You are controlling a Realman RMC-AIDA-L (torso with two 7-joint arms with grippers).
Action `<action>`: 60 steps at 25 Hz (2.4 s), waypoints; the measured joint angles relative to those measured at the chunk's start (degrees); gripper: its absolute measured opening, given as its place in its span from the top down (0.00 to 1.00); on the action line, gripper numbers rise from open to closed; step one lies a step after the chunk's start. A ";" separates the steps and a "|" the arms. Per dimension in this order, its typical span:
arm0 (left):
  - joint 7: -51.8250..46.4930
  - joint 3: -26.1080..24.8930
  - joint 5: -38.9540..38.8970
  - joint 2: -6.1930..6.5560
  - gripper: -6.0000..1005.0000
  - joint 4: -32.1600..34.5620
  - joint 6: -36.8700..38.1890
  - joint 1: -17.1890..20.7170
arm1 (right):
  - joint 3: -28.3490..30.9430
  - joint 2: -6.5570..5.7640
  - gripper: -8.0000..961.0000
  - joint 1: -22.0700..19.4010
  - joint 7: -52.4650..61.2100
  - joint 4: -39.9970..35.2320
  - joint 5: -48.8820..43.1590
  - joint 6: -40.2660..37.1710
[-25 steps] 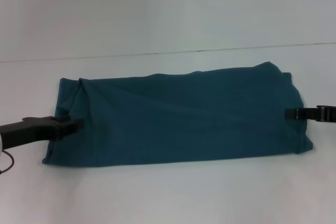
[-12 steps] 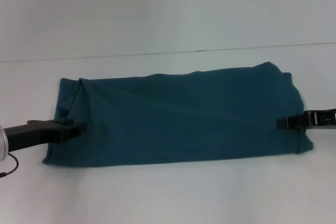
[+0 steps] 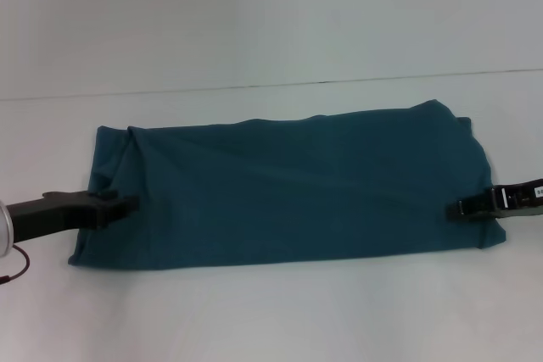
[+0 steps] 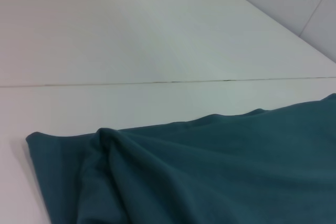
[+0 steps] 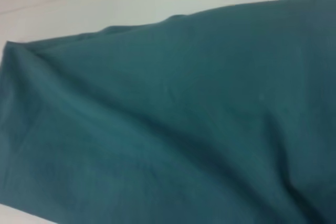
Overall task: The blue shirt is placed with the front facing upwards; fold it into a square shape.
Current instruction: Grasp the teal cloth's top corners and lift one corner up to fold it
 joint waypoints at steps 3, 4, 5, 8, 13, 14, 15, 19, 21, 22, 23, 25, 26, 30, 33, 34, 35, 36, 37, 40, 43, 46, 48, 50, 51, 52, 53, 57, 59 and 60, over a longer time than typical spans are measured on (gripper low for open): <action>0.00 0.00 0.04 0.00 0.60 0.00 -0.24 -0.02 | -1.01 0.37 0.48 -0.02 1.74 -1.59 -1.23 -0.17; 0.00 0.00 0.08 0.00 0.60 0.00 -0.34 -0.02 | -1.17 0.41 0.48 -0.06 2.06 -1.81 -1.41 -0.21; 0.00 0.00 0.14 0.00 0.60 0.01 -0.46 -0.02 | -1.26 0.45 0.48 -0.14 2.31 -1.91 -1.52 -0.34; 0.00 0.00 0.14 0.00 0.60 0.01 -0.51 -0.02 | -1.32 0.46 0.48 -0.30 2.74 -1.95 -1.76 -0.43; 0.05 0.00 0.07 0.00 0.60 0.01 -0.65 -0.02 | -1.37 0.47 0.48 -0.48 3.03 -1.95 -1.95 -0.40; 0.07 0.00 0.02 0.00 0.60 0.01 -0.69 -0.04 | -1.45 0.50 0.48 -0.48 3.36 -1.95 -2.11 -0.23; 0.08 0.00 0.00 0.01 0.60 0.01 -0.72 -0.05 | -1.54 0.51 0.48 -0.48 3.77 -1.97 -2.43 -0.11; 0.15 0.00 0.00 0.06 0.60 0.01 -0.86 -0.11 | -1.69 0.61 0.48 -0.14 5.39 -2.44 -5.06 0.03; 0.16 -0.01 0.00 0.07 0.60 0.01 -0.91 -0.11 | -1.73 0.92 0.48 -0.08 6.08 -3.33 -6.12 0.05; 0.17 0.00 0.00 0.08 0.60 0.01 -0.97 -0.11 | -1.74 1.13 0.48 -0.15 6.33 -3.95 -6.32 0.04; 0.17 0.00 0.00 0.09 0.60 0.01 -1.00 -0.11 | -1.75 1.36 0.48 -0.25 6.60 -4.74 -6.47 0.02; 0.17 -0.01 0.00 0.09 0.60 0.01 -1.10 -0.11 | -1.75 1.58 0.48 -0.57 7.09 -6.20 -6.48 -0.06; 0.17 -0.01 0.02 0.09 0.60 0.01 -1.18 -0.11 | -1.76 1.65 0.48 -0.69 7.28 -6.75 -6.50 -0.22; 0.17 -0.01 0.09 0.09 0.60 0.01 -1.38 -0.11 | -1.77 1.68 0.48 -0.91 7.44 -7.00 -6.59 -0.32; 0.17 -0.01 0.11 0.09 0.60 0.01 -1.40 -0.07 | -1.64 1.68 0.48 -1.11 7.46 -7.12 -6.61 -0.33; 0.17 -0.01 0.11 0.09 0.60 0.01 -1.40 -0.06 | -1.51 1.65 0.48 -1.21 7.46 -7.30 -6.60 -0.32; 0.17 0.00 0.12 0.09 0.60 0.01 -1.40 -0.06 | -1.36 1.63 0.48 -1.33 7.47 -7.51 -6.56 -0.32; 0.17 0.00 0.13 0.09 0.60 0.01 -1.40 -0.06 | -1.20 1.60 0.48 -1.48 7.47 -7.73 -6.46 -0.31; 0.17 -0.01 0.14 0.09 0.60 0.01 -1.39 -0.07 | -1.06 1.54 0.48 -1.64 7.47 -7.96 -6.35 -0.29; 0.17 0.00 0.22 0.09 0.60 0.01 -1.39 -0.10 | -0.44 1.37 0.48 -2.17 7.49 -8.53 -6.21 -0.29; 0.17 -0.01 0.18 0.09 0.60 0.01 -1.38 -0.07 | 0.02 1.29 0.48 -2.70 7.42 -8.70 -6.15 -0.27; 0.17 0.00 0.10 0.09 0.60 0.01 -1.37 -0.12 | 0.15 1.34 0.48 -2.87 7.16 -8.35 -6.14 0.05; 0.17 0.00 0.05 0.09 0.60 0.00 -1.37 -0.13 | 0.16 1.58 0.48 -2.89 7.06 -8.24 -6.25 0.39; 0.32 0.00 -0.03 0.09 0.60 0.00 -1.37 -0.13 | 0.17 1.87 0.49 -2.89 7.03 -8.20 -6.35 1.01; 0.44 0.00 -0.07 0.09 0.60 0.00 -1.37 -0.13 | 0.17 2.02 0.49 -2.89 7.03 -8.18 -6.36 1.35; 0.55 0.00 -0.10 0.09 0.60 0.00 -1.37 -0.13 | 0.11 2.13 0.49 -2.89 7.02 -8.15 -6.37 1.63; 0.63 0.00 -0.12 0.09 0.60 0.01 -1.37 -0.12 | 0.07 2.20 0.49 -2.88 7.02 -8.14 -6.37 1.75; 0.67 0.00 -0.13 0.09 0.60 0.00 -1.37 -0.11 | -0.12 2.36 0.55 -2.87 7.01 -8.10 -6.40 1.95; 0.68 0.00 -0.14 0.09 0.60 0.01 -1.37 -0.11 | -0.16 2.39 0.60 -2.87 7.04 -8.07 -6.43 2.20; 0.68 0.00 -0.14 0.09 0.60 0.00 -1.37 -0.11 | -0.20 2.42 0.63 -2.87 7.07 -8.02 -6.45 2.33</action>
